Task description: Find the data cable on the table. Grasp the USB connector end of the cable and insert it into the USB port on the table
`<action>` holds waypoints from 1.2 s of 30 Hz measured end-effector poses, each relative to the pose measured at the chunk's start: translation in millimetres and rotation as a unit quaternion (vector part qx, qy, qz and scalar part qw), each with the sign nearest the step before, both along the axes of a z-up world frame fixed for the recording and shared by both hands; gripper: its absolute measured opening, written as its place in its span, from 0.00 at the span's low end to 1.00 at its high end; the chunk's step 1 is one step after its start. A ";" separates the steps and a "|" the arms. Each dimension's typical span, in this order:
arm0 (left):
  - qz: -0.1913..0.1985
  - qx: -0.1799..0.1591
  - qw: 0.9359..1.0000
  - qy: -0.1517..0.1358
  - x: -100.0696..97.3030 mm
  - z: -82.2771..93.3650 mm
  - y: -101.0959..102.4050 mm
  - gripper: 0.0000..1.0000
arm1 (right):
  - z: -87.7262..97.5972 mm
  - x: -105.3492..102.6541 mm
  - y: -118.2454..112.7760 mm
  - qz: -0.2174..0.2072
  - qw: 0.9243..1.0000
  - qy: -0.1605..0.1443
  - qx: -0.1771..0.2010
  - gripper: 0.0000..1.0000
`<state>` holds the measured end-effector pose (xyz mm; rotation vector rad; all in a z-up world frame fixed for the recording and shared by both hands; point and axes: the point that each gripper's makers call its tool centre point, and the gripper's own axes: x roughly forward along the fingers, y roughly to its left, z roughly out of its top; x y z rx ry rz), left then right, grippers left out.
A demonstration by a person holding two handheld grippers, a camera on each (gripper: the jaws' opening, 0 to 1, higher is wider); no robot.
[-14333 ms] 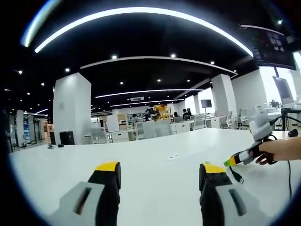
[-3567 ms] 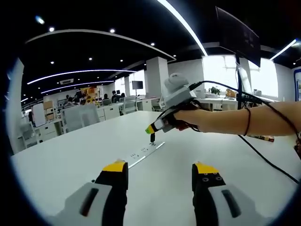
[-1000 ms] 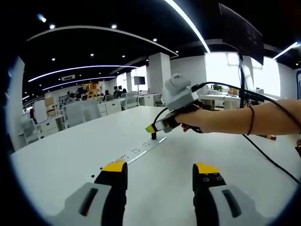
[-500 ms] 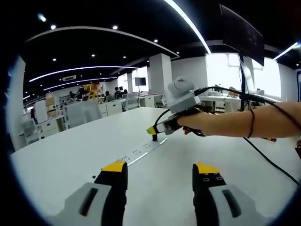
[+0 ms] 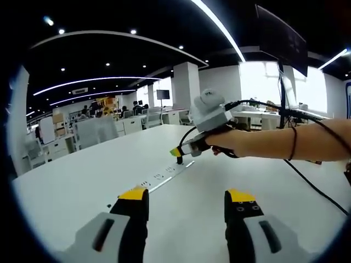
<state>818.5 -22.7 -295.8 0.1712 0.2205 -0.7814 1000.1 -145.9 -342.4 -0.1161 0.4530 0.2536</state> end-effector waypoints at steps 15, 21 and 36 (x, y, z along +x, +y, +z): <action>0.002 0.004 1.000 0.002 -1.9 -1.5 1.4 0.56 | -3.3 -6.7 -1.1 0.003 1.000 0.000 0.021 0.26; 0.005 0.004 1.000 0.002 -1.7 -2.3 2.6 0.57 | 0.3 -9.1 -1.8 0.003 1.000 -0.008 0.024 0.31; 0.011 0.002 1.000 0.006 -0.1 -3.0 5.1 0.61 | 6.3 -9.6 -3.3 0.008 0.999 -0.021 0.027 0.37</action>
